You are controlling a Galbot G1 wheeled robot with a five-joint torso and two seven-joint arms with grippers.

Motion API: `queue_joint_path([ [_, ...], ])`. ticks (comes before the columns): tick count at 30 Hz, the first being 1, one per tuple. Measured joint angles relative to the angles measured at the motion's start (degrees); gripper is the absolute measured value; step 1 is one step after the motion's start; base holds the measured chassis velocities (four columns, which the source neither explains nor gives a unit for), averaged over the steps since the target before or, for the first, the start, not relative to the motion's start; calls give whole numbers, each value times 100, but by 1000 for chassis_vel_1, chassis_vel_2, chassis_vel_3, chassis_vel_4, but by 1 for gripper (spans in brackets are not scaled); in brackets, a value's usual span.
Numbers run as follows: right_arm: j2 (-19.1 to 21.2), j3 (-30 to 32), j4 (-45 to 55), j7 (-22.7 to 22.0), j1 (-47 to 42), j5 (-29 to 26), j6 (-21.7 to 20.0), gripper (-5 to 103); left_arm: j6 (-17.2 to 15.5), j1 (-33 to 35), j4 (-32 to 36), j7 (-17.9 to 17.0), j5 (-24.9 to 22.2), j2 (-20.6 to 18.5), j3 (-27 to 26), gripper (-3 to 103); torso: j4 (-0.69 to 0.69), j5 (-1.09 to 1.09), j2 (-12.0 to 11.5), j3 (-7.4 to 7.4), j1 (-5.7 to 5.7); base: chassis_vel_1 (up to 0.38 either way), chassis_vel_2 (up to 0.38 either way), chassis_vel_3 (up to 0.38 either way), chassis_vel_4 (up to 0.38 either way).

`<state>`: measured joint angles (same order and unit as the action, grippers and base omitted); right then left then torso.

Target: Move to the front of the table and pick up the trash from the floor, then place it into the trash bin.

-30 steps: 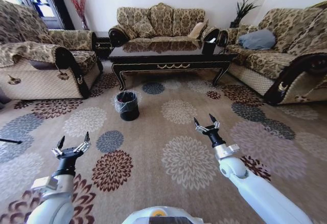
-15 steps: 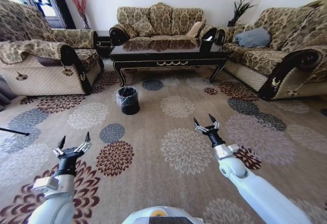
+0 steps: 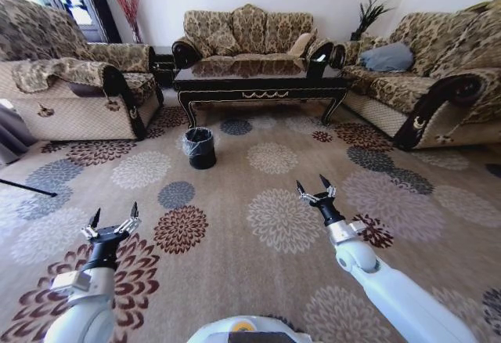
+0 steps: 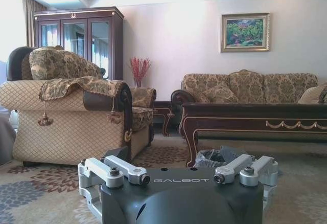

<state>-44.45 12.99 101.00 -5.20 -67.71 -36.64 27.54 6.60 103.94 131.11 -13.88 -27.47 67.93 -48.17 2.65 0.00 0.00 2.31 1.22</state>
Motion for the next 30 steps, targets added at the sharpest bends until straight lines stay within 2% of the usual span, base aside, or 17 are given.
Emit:
queue_joint_path([
  [18, 27, 136, 86, 13, -152, -1, 67, 100, 19, 115, 131, 3, 19, 37, -20, 100, -1, 0, 0, 0, -1, 116, -120, -108, 114],
  [30, 49, 176, 115, 26, -182, -8, 81, 100, 20, 142, 166, 4, 27, 32, -31, 100, -1, 0, 0, 1, 0, 6, -13, -10, 7],
])
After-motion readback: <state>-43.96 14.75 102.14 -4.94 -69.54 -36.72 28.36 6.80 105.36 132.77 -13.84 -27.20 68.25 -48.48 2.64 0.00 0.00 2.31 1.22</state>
